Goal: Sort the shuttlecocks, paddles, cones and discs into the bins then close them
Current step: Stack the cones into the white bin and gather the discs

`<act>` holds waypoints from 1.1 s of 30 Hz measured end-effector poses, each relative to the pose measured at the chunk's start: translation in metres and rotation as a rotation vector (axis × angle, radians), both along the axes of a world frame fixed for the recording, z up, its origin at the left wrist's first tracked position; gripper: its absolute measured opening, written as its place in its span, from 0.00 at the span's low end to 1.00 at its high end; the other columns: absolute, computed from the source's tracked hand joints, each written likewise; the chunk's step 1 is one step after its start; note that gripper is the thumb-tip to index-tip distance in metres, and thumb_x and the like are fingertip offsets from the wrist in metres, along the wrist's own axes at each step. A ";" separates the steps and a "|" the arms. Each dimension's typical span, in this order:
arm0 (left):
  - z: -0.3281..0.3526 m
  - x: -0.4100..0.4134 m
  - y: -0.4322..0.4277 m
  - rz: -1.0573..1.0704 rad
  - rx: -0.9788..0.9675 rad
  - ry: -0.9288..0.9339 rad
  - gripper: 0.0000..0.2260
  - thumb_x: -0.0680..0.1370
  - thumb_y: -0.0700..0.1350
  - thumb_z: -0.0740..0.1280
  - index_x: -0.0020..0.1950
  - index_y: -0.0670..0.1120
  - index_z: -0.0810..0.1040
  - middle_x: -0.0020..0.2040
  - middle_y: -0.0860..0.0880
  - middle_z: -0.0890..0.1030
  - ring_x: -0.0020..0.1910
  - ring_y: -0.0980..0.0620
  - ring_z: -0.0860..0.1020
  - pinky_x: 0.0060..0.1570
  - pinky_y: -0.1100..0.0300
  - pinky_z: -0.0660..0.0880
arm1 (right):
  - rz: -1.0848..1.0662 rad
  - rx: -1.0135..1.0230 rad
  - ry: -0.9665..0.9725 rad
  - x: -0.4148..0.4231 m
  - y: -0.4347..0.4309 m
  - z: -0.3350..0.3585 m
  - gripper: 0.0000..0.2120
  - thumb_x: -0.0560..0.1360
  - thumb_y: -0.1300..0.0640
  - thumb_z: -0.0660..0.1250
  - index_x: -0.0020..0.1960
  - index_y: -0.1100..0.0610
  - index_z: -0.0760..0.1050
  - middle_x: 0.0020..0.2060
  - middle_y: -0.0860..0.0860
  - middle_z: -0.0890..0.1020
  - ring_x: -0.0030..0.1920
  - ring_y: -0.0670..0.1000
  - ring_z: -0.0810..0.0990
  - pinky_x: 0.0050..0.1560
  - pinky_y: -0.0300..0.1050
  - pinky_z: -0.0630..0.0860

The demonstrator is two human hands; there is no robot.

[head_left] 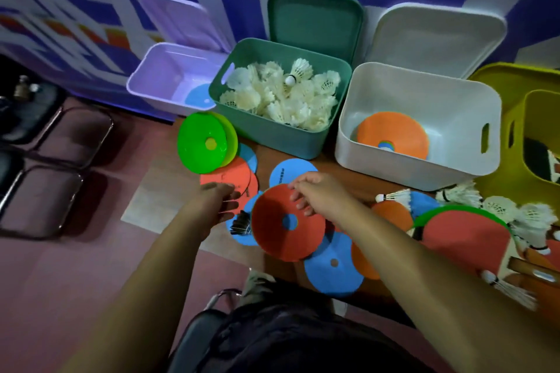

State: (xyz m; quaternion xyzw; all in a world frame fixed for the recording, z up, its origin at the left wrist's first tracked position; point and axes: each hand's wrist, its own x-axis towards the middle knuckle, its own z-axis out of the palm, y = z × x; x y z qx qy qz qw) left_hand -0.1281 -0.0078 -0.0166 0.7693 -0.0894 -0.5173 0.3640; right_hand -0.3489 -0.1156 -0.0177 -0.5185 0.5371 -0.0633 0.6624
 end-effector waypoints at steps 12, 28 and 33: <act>-0.065 0.018 0.024 -0.418 0.202 -0.195 0.10 0.78 0.38 0.72 0.37 0.42 0.76 0.34 0.43 0.78 0.34 0.48 0.74 0.31 0.62 0.70 | 0.128 -0.035 0.188 0.033 0.012 -0.029 0.10 0.82 0.57 0.62 0.52 0.54 0.82 0.46 0.51 0.87 0.41 0.51 0.83 0.42 0.50 0.80; -0.055 0.059 -0.003 -0.479 0.047 -0.391 0.03 0.77 0.40 0.75 0.46 0.41 0.85 0.38 0.44 0.81 0.35 0.50 0.76 0.30 0.65 0.69 | 0.061 -0.043 0.227 0.046 -0.015 -0.008 0.10 0.83 0.59 0.62 0.52 0.57 0.82 0.44 0.52 0.87 0.33 0.47 0.80 0.29 0.39 0.74; -0.013 0.069 -0.041 -0.406 -0.079 -0.370 0.06 0.77 0.43 0.75 0.41 0.46 0.83 0.33 0.47 0.79 0.33 0.48 0.75 0.33 0.60 0.70 | 0.003 -0.058 0.170 0.049 -0.026 0.010 0.09 0.83 0.61 0.61 0.51 0.56 0.80 0.41 0.52 0.85 0.31 0.48 0.79 0.28 0.40 0.73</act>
